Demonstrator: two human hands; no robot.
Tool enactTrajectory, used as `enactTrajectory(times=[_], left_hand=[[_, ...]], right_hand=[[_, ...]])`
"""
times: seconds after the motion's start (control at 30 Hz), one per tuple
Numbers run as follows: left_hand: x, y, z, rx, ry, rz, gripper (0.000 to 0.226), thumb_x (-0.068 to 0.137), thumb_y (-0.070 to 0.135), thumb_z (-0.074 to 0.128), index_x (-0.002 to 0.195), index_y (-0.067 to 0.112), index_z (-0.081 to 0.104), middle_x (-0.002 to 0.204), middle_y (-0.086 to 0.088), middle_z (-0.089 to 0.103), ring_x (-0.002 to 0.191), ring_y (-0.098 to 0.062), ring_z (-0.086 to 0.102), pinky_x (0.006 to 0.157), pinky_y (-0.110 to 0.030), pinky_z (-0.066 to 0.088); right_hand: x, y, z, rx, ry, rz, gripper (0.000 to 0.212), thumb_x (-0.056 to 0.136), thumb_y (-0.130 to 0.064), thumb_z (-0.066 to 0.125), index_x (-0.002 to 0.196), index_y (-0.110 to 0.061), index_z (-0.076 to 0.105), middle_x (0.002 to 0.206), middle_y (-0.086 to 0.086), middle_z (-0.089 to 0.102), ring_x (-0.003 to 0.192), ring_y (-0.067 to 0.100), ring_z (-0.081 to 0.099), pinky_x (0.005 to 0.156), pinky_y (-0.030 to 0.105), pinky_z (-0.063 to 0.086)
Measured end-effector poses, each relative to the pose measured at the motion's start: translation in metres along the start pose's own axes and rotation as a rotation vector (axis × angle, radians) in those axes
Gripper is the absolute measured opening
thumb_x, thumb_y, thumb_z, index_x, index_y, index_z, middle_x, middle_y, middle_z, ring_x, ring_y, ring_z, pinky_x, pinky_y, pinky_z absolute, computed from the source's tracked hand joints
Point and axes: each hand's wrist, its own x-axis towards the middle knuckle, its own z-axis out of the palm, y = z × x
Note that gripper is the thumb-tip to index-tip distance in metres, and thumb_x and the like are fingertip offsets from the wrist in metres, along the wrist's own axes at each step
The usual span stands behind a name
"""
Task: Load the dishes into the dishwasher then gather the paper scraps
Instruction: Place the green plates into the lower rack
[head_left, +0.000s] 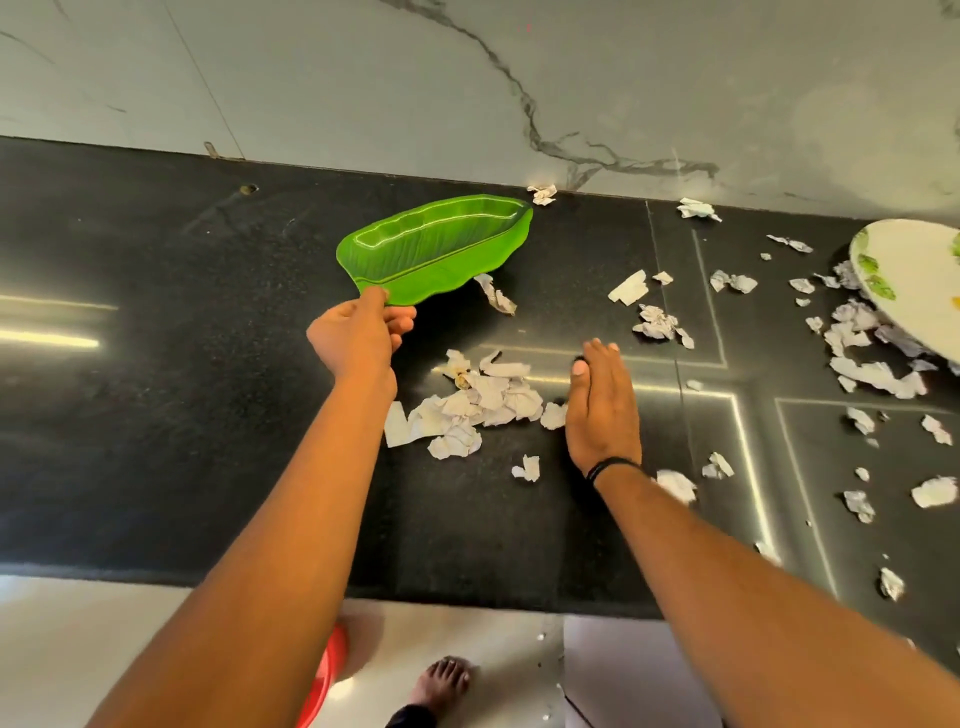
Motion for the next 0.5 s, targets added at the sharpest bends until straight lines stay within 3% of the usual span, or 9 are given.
enactTrajectory(times=[0.07,0.13,0.2,0.27,0.37,0.5], left_hand=[[-0.013,0.008,-0.017,0.024,-0.050,-0.001,0.015,0.091,0.010,0.062,0.079,0.002,0.068,0.073,-0.015,0.075,0.047,-0.008,0.060,0.042,-0.018,0.040],[-0.023,0.016,-0.033,0.052,-0.114,-0.001,0.015,0.092,0.010,0.062,0.081,0.003,0.068,0.074,-0.016,0.075,0.047,-0.008,0.060,0.042,-0.018,0.041],[-0.036,0.023,-0.047,0.088,-0.187,0.007,0.015,0.094,0.011,0.062,0.081,0.004,0.068,0.072,-0.013,0.075,0.046,-0.008,0.059,0.042,-0.017,0.041],[-0.048,0.025,-0.058,0.114,-0.254,0.032,0.017,0.094,0.010,0.062,0.079,0.005,0.067,0.067,-0.010,0.073,0.044,-0.007,0.056,0.041,-0.017,0.039],[-0.065,0.020,-0.065,0.179,-0.393,0.031,0.019,0.093,0.008,0.062,0.075,0.005,0.065,0.060,-0.007,0.071,0.041,-0.007,0.053,0.040,-0.017,0.038],[-0.097,-0.005,-0.058,0.236,-0.606,-0.032,0.021,0.092,0.007,0.061,0.071,0.006,0.062,0.054,-0.007,0.068,0.037,-0.007,0.050,0.038,-0.017,0.034]], right_hand=[[0.003,0.001,-0.012,0.106,-0.091,0.058,0.048,0.109,-0.034,0.031,0.148,-0.011,0.044,0.158,0.009,0.038,0.150,0.020,0.023,0.123,0.031,0.014],[0.010,-0.008,-0.026,0.316,-0.127,0.194,0.037,0.109,-0.028,0.036,0.138,-0.015,0.054,0.150,0.011,0.048,0.140,0.019,0.040,0.122,0.034,0.023],[0.004,-0.018,-0.043,0.528,0.002,0.281,0.026,0.106,-0.025,0.041,0.117,-0.017,0.064,0.130,0.014,0.063,0.117,0.015,0.056,0.109,0.030,0.041],[-0.015,-0.029,-0.061,0.614,0.153,0.269,0.027,0.104,-0.026,0.042,0.108,-0.015,0.066,0.117,0.011,0.070,0.112,0.015,0.063,0.097,0.019,0.044],[-0.058,-0.036,-0.089,0.780,0.332,0.275,0.033,0.107,-0.027,0.041,0.099,-0.007,0.066,0.098,0.014,0.071,0.099,0.023,0.068,0.091,0.024,0.050],[-0.126,-0.035,-0.131,0.902,0.442,0.455,0.036,0.107,-0.035,0.041,0.101,-0.008,0.064,0.088,0.015,0.070,0.069,0.027,0.068,0.062,0.030,0.056]])
